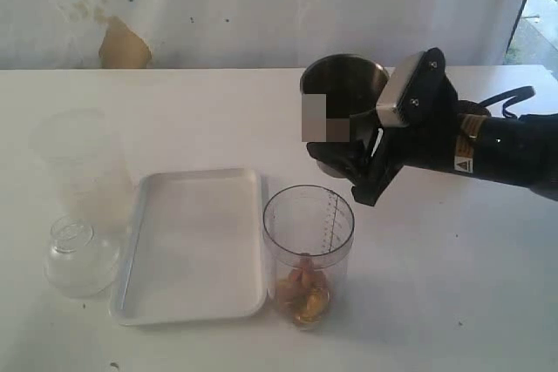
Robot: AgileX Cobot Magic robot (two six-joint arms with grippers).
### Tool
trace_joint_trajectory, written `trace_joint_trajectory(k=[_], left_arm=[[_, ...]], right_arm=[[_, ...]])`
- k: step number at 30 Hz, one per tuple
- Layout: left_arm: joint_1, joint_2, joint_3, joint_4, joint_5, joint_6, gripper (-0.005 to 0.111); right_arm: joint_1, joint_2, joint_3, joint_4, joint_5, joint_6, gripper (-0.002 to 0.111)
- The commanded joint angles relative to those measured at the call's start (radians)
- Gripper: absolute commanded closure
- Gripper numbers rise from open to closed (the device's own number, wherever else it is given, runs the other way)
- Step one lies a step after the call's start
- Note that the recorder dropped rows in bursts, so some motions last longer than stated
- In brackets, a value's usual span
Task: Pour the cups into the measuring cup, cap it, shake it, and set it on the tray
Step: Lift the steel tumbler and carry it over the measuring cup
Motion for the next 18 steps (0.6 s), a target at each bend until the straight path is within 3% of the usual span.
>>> trace_joint_trajectory(k=[1, 7, 18], left_arm=[[-0.003, -0.005, 0.005, 0.0, -0.008, -0.003, 0.106], [-0.003, -0.005, 0.005, 0.0, -0.008, -0.003, 0.106], [-0.003, -0.005, 0.005, 0.0, -0.008, -0.003, 0.106]], right_arm=[[-0.009, -0.007, -0.017, 0.01, -0.074, -0.036, 0.108], [-0.009, -0.007, -0.033, -0.024, -0.093, -0.08, 0.108], [-0.009, -0.009, -0.043, -0.03, -0.135, -0.356, 0.108]])
